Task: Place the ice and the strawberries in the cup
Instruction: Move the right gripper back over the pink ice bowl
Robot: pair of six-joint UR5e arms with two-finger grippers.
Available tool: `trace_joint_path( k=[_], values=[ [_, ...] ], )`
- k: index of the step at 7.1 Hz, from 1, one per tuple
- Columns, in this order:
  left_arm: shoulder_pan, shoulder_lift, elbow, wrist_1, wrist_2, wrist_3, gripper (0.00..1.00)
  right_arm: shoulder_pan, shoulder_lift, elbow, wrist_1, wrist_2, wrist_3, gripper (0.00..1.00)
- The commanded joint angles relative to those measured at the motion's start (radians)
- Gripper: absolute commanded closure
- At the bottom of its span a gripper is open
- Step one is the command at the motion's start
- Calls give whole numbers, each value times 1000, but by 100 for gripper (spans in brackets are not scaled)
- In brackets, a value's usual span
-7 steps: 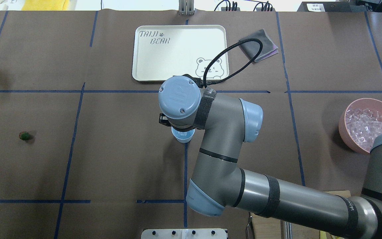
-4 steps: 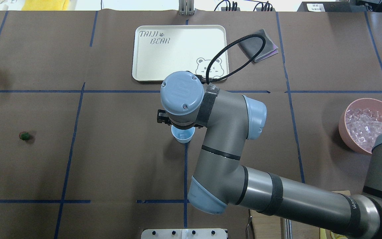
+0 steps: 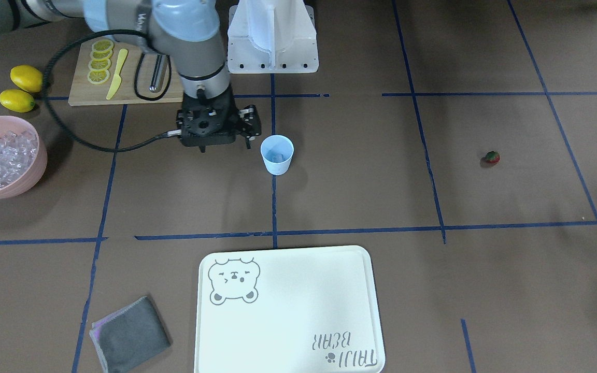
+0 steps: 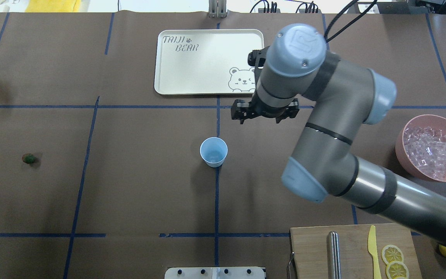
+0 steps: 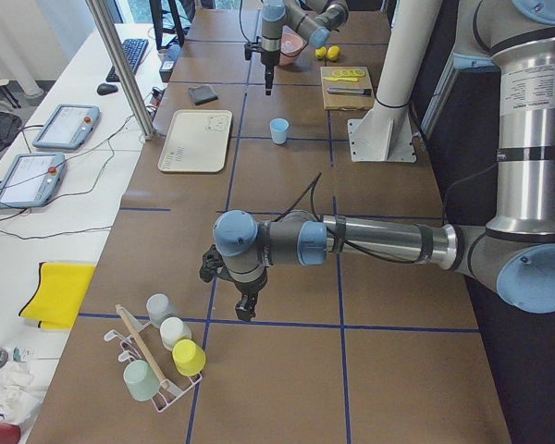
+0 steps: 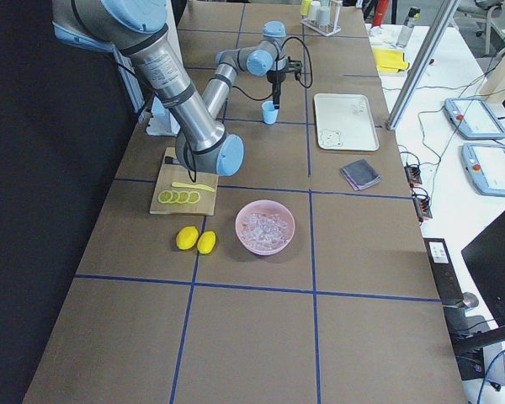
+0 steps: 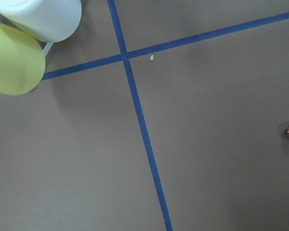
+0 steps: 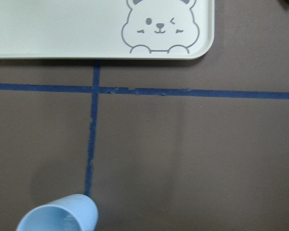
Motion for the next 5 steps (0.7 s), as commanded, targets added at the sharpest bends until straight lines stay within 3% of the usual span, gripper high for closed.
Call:
trace_joint_path(
  k=[1,5],
  values=[
    [0,0,2,-3,1,0,0,165,-202,91,6,105,-295,0],
    [0,0,-3,0,-1,0,0,467,-482,123,6,286,-860,0]
  ],
)
